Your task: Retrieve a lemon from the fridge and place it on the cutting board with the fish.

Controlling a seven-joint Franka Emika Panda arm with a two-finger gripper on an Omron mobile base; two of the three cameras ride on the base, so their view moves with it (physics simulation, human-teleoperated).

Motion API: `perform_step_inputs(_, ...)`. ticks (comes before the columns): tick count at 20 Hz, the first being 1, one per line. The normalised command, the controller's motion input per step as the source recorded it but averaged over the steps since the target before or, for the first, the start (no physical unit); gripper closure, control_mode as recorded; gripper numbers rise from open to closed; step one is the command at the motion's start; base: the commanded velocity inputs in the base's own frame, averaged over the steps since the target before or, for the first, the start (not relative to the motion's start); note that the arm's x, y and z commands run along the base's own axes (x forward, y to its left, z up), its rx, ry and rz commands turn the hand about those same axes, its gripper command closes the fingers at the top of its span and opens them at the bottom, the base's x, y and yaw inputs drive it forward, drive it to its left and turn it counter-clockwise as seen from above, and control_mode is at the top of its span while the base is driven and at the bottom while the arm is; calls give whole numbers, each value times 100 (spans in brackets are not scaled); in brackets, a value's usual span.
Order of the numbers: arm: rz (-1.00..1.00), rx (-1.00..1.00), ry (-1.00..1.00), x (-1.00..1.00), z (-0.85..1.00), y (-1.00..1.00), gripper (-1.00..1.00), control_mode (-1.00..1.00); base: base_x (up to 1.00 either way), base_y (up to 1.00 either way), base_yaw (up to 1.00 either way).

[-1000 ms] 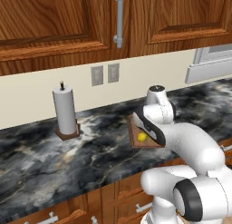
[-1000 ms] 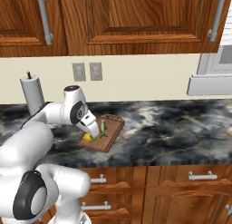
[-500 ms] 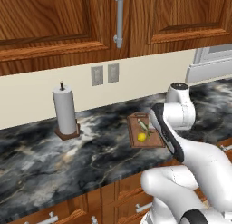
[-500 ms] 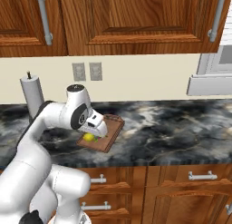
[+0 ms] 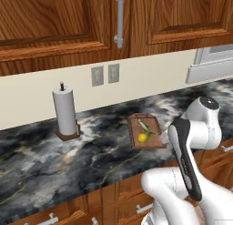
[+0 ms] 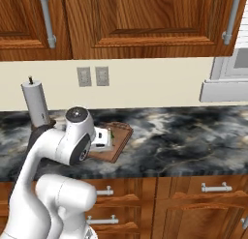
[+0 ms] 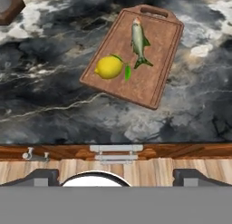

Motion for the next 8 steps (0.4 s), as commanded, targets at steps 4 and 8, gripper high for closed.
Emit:
perform_step_inputs(4,0,-2,-9,-18,35,35,-100,-100,0,0,0)
perform_step_inputs(8,-8,-3,0,-4,29,51,-100,-100,0,0,0)
